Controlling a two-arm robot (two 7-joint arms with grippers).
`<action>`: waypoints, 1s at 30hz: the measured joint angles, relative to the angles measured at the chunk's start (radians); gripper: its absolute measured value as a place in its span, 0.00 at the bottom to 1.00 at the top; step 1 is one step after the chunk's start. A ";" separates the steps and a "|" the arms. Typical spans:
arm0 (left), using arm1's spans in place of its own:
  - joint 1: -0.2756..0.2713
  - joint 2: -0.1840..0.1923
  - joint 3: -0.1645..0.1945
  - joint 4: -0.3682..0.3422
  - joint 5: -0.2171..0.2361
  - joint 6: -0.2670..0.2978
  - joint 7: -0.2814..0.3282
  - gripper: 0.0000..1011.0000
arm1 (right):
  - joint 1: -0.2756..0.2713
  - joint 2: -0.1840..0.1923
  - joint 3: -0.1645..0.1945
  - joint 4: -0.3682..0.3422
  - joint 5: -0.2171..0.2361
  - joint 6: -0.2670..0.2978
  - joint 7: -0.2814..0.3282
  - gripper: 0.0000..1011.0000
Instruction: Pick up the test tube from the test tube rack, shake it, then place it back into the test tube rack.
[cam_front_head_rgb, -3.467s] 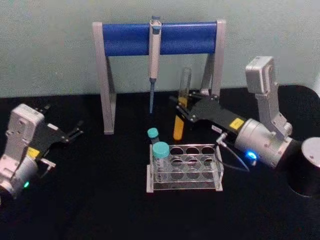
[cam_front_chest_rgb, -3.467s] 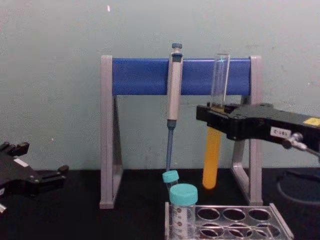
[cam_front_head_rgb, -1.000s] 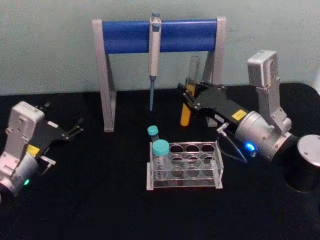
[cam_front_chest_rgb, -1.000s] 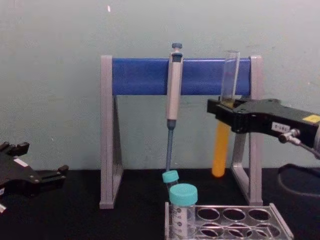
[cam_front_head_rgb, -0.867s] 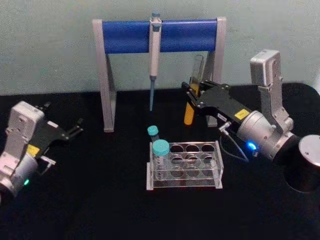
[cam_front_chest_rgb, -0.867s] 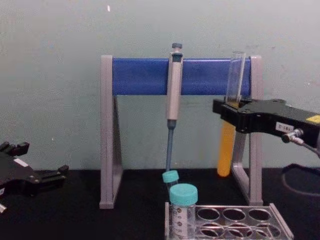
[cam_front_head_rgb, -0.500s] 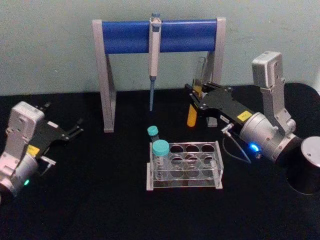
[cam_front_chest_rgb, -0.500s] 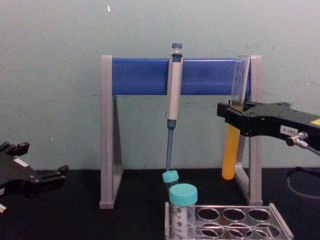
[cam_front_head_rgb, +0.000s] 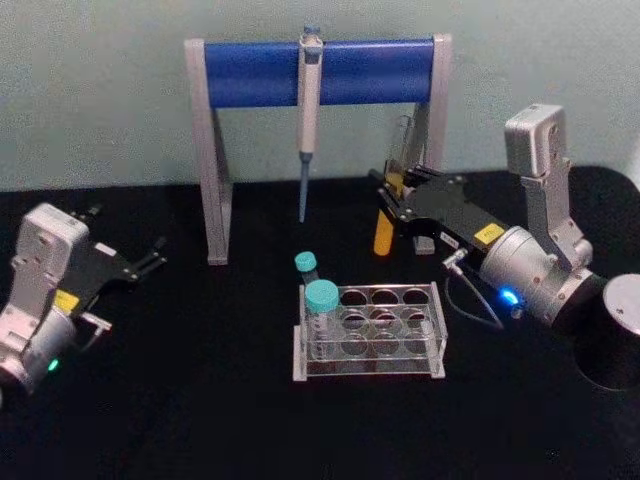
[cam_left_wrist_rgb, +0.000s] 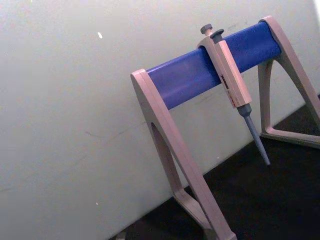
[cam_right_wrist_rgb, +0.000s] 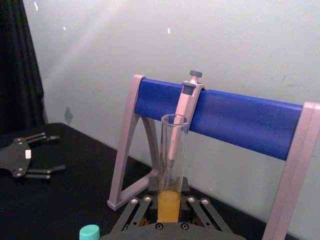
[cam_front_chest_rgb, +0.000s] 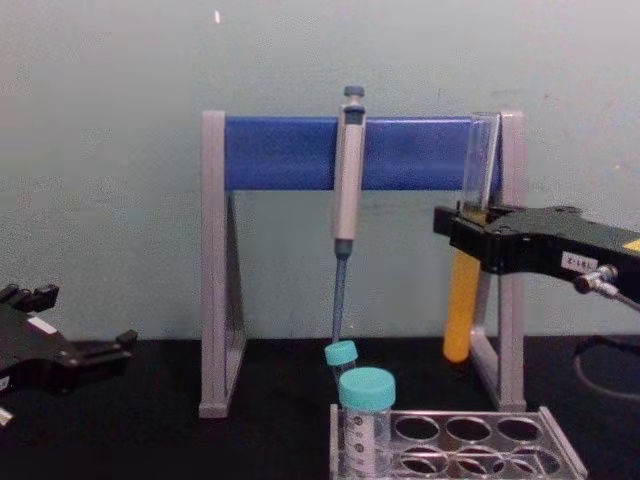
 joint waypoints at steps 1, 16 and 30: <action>0.000 0.000 0.000 0.000 0.000 0.000 0.000 0.99 | 0.000 0.000 0.000 0.000 0.000 0.000 0.000 0.23; 0.000 0.000 0.000 0.000 0.000 0.000 0.000 0.99 | -0.007 0.001 0.004 -0.010 0.001 0.004 0.006 0.23; 0.000 0.000 0.000 0.000 0.000 0.000 0.000 0.99 | -0.010 0.005 0.006 -0.017 0.005 0.008 0.008 0.23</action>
